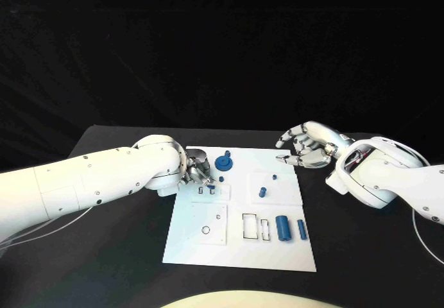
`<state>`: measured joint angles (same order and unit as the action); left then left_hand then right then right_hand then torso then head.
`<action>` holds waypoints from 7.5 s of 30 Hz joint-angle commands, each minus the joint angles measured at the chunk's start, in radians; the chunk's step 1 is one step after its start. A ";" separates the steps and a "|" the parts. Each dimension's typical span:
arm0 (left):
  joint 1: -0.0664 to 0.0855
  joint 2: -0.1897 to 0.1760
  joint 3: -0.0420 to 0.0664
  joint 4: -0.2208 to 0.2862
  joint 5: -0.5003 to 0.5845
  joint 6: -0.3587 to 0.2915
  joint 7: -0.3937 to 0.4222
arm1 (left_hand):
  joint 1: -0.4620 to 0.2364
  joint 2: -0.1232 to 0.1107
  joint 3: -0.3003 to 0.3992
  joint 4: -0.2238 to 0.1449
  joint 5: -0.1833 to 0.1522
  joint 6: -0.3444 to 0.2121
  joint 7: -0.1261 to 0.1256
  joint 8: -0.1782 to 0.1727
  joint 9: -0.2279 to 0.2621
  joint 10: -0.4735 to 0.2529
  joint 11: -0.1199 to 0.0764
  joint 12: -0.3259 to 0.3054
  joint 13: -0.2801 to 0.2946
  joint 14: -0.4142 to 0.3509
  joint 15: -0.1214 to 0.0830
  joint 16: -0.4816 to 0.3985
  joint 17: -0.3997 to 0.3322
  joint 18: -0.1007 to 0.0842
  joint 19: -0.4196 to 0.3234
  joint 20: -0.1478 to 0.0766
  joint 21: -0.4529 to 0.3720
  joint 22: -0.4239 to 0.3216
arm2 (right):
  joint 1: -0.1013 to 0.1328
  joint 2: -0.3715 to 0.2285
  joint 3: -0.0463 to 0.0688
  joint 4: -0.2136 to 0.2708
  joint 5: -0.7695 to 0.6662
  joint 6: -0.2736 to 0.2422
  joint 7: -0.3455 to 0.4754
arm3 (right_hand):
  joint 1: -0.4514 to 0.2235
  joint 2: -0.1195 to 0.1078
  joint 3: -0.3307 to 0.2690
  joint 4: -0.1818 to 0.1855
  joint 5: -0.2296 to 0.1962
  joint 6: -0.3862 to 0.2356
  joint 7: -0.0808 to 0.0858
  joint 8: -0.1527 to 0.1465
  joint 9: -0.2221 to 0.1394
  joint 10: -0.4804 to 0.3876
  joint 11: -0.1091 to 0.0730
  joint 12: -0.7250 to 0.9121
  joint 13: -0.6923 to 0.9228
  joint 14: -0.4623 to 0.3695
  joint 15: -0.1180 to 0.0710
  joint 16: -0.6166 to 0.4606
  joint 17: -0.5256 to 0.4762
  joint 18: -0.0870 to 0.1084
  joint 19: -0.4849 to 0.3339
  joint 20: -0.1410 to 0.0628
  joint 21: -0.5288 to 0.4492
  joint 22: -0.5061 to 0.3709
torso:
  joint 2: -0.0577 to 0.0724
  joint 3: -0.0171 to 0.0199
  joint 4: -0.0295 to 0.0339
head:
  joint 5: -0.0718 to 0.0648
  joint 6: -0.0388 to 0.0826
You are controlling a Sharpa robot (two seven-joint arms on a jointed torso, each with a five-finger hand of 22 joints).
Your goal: Assemble the parts on the task board
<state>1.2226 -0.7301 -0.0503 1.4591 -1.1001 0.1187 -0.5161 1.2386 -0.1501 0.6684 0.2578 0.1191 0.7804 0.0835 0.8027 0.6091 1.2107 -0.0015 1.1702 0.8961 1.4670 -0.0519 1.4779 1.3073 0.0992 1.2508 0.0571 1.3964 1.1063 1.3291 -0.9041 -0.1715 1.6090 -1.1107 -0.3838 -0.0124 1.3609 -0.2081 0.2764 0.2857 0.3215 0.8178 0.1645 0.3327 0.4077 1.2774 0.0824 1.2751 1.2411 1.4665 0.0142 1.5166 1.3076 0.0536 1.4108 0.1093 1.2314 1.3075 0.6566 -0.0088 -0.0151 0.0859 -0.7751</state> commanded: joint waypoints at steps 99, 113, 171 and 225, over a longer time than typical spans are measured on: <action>-0.007 0.050 -0.009 -0.051 -0.016 0.116 -0.010 | -0.216 0.016 0.132 -0.126 -0.003 0.092 -0.047 0.027 0.128 0.103 -0.030 0.085 0.125 0.075 -0.033 0.032 0.152 -0.032 0.099 -0.019 0.057 0.135 | -0.008 0.005 0.000 -0.003 -0.009 0.030 0.008 | -0.004 0.005 0.001 -0.001 0.014 -0.008 -0.001 0.010 -0.004 -0.008 -0.003 -0.007 -0.005 0.071 -0.009 -0.005 0.135 0.021 -0.009 0.001 -0.012 0.071 | 0.001 0.0000 0.0004 | -0.004 -0.012; -0.007 0.048 -0.009 -0.055 -0.021 0.118 -0.009 | -0.279 -0.004 -0.063 -0.033 -0.010 0.111 -0.048 0.010 0.131 0.102 -0.030 0.084 0.134 0.075 -0.033 0.035 0.154 -0.033 0.100 -0.021 0.055 0.140 | -0.008 0.004 0.000 -0.003 -0.009 0.030 0.009 | -0.006 0.004 0.000 -0.001 0.014 -0.009 -0.001 0.010 -0.005 -0.009 -0.003 -0.008 -0.006 0.071 -0.009 -0.006 0.134 0.021 -0.009 0.001 -0.013 0.070 | 0.001 -0.0007 0.0005 | -0.005 -0.010; 0.105 0.142 0.048 -0.359 0.039 0.160 0.008 | -0.168 0.021 -0.301 0.033 0.006 -0.026 0.032 -0.153 0.060 -0.068 0.041 -0.059 -0.074 0.048 0.028 -0.008 0.075 -0.007 0.012 0.026 -0.011 0.017 | -0.012 0.010 0.000 -0.026 -0.006 0.020 0.012 | -0.009 0.004 0.001 0.000 0.014 -0.018 0.001 0.010 -0.008 -0.026 -0.002 -0.024 -0.023 0.063 -0.008 -0.021 0.105 0.027 -0.023 0.001 -0.045 0.054 | 0.003 -0.0005 -0.0011 | 0.000 0.009; 0.068 0.212 0.012 -0.474 0.119 0.229 0.032 | -0.105 0.051 -0.294 0.027 0.007 -0.007 0.029 -0.162 0.046 -0.065 0.039 -0.053 -0.074 0.053 0.027 0.002 0.091 -0.009 0.021 0.028 -0.007 0.031 | -0.012 0.021 0.000 -0.026 -0.006 0.021 0.013 | -0.006 0.006 0.004 -0.001 0.016 -0.019 0.001 0.012 -0.009 -0.025 -0.002 -0.024 -0.023 0.063 -0.008 -0.023 0.104 0.027 -0.023 0.001 -0.047 0.053 | 0.001 -0.0002 0.0008 | 0.005 0.000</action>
<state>1.2902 -0.5207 -0.0390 0.9855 -0.9955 0.3348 -0.5010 1.1236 -0.1021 0.3714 0.2868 0.1240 0.7670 0.1105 0.6457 0.6564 1.1418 0.0411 1.1103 0.8224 1.4667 -0.0300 1.4742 1.3081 0.0836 1.2670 0.0839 1.3853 1.1363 1.3180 -0.8835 -0.1715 1.5822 -1.1103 -0.3675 -0.0102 1.3609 -0.2081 0.2764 0.2856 0.3330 0.8040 0.1641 0.3405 0.3992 1.2575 0.0806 1.2574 1.2188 1.4665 0.0142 1.4973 1.3076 0.0691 1.3927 0.1129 1.1899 1.3076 0.6581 -0.0086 -0.0147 0.0905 -0.7740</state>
